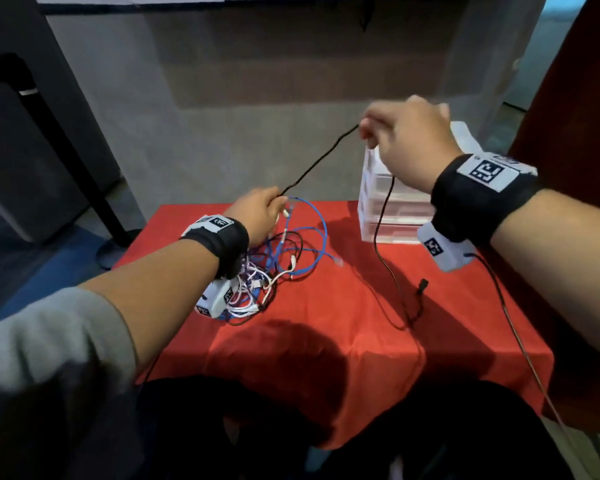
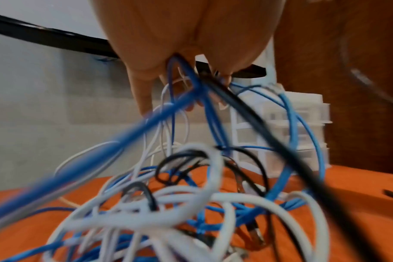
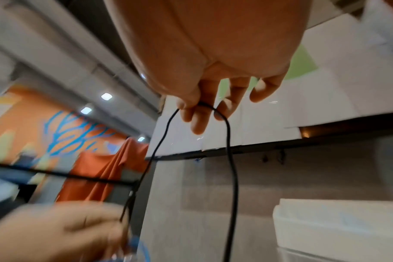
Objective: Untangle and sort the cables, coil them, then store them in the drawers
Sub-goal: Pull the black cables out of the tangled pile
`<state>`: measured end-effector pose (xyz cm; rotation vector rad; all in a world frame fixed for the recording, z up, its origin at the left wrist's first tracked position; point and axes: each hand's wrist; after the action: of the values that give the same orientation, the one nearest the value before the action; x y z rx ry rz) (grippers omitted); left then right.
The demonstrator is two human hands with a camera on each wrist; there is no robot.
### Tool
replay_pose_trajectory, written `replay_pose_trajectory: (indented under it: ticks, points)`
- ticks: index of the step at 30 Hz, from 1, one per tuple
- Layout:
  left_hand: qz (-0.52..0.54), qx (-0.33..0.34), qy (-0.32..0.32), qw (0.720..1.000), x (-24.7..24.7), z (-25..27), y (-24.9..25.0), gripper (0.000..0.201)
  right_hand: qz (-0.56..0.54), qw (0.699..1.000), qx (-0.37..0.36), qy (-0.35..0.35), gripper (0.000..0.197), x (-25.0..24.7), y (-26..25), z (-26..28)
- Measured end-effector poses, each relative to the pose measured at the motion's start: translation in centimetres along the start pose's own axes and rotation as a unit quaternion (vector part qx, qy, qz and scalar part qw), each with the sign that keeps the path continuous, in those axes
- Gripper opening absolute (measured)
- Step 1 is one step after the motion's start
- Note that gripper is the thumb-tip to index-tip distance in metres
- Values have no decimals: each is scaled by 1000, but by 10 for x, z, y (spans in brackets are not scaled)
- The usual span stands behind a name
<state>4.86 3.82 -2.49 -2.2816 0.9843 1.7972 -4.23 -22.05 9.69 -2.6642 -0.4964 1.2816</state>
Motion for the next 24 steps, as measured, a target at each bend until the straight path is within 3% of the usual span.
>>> replay_pose_trajectory:
  ticks: [3, 5, 8, 11, 13, 17, 19, 24]
  points:
    - [-35, -37, -11, 999, -10, 2, -29, 24, -105, 991, 53, 61, 22, -15, 22, -2]
    - [-58, -66, -25, 996, -21, 5, -46, 25, -114, 989, 85, 52, 23, -20, 42, -1]
    - [-67, -72, -11, 995, -41, 1, -46, 25, -58, 986, 141, -61, 26, -13, 64, 7]
    - [-90, -59, -11, 994, -57, -4, -32, 27, 36, 970, 168, -169, 32, -3, 56, 19]
    - [-114, -77, -33, 990, -62, -6, -24, 32, 37, 972, 131, -190, 48, 6, 34, 24]
    - [-151, -83, -72, 982, -64, -7, -11, 36, -38, 977, 7, -210, 48, 32, -29, 33]
    - [-165, -78, -81, 980, -64, -8, -3, 36, -43, 972, -13, -229, 54, 50, -51, 35]
    - [-149, -78, -83, 982, -68, -7, 1, 37, -52, 970, 7, -238, 16, 80, -60, 21]
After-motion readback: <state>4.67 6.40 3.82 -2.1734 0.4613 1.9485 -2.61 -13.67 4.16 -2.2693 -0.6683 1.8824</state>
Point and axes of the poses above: each hand's wrist, its own z-axis away from the middle knuckle, its own x-axis out of the palm, y = z × x, and after that the axes turned 4 degrees about -z, right-handed
